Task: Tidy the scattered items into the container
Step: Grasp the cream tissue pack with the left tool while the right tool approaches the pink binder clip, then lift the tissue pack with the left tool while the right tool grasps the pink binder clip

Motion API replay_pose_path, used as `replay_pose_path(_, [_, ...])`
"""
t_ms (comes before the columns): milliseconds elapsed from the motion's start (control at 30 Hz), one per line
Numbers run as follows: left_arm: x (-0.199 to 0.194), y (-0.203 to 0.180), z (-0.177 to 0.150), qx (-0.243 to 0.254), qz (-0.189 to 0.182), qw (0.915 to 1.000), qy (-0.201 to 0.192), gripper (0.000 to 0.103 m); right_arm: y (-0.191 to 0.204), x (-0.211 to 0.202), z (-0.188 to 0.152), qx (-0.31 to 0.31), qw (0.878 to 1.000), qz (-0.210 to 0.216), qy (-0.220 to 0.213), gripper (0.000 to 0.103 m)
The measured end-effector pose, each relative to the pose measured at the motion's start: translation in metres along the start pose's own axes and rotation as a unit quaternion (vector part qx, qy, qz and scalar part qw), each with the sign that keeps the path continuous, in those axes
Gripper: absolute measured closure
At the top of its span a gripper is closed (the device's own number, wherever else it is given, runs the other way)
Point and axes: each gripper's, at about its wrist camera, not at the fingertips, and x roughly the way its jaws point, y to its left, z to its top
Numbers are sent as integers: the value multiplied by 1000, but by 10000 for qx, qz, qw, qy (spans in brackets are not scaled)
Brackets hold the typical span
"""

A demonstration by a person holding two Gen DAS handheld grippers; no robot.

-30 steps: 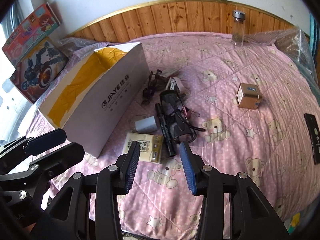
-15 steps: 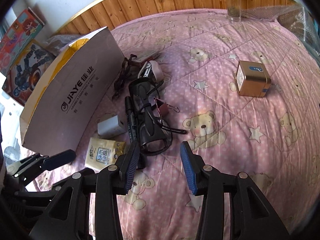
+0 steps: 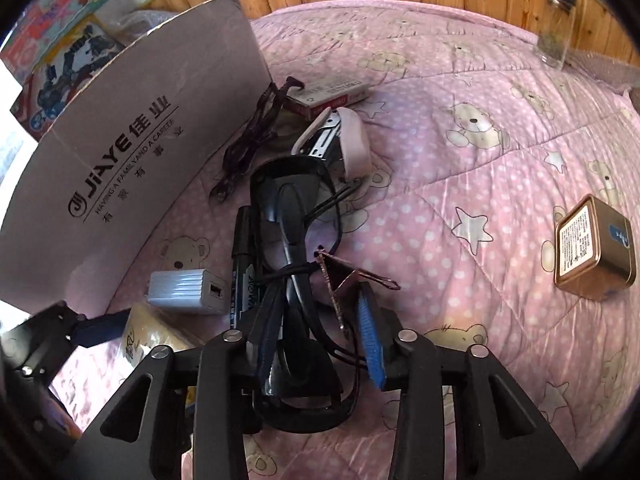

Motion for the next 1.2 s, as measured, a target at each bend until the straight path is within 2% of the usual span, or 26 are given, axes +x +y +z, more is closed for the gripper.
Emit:
replay_pose_path(67, [8, 7, -1, -201, -93, 9997, 52, 24, -15, -5, -4, 254, 9996, 87, -55, 72])
replay_pose_path(233, [7, 9, -1, -96, -102, 9998, -111, 28, -32, -15, -13, 563, 9983, 143, -63, 72])
replay_pose_path(467, [-7, 19, -3, -235, -319, 9990, -224, 30, -34, -24, -29, 547, 9985, 82, 3, 68])
replay_pose_path(500, [-9, 20, -3, -253, -323, 9989, -237, 30, -35, -27, -29, 603, 9981, 116, 16, 71])
replay_pose_path(533, [-10, 21, -3, -268, -350, 9987, -238, 30, -38, -31, -29, 692, 9974, 183, -43, 80])
replay_pose_path(733, [-21, 14, -4, -256, -383, 9984, -316, 30, -45, -51, -31, 938, 9945, 409, -239, 83])
replay_pose_path(800, [-21, 10, -4, -221, -392, 9985, -325, 30, -45, -53, -33, 977, 9939, 431, -277, 78])
replay_pose_path(833, [-22, 10, -5, -215, -384, 9985, -333, 30, -45, -51, -34, 999, 9937, 436, -254, 68])
replay_pose_path(867, [-23, 10, -5, -216, -401, 9984, -333, 30, -46, -51, -35, 1023, 9935, 440, -248, 63])
replay_pose_path(933, [-25, 10, -6, -204, -389, 9984, -345, 30, -48, -52, -37, 1070, 9931, 385, -276, 62])
replay_pose_path(1000, [-25, 10, -6, -207, -396, 9984, -344, 30, -53, -53, -41, 1153, 9922, 402, -271, 70])
replay_pose_path(1033, [-24, 10, -6, -209, -386, 9985, -340, 30, -57, -54, -42, 1225, 9911, 426, -288, 71])
replay_pose_path(1200, [-22, 11, -7, -209, -404, 9985, -290, 30, -80, -47, -45, 1715, 9834, 537, -271, 65])
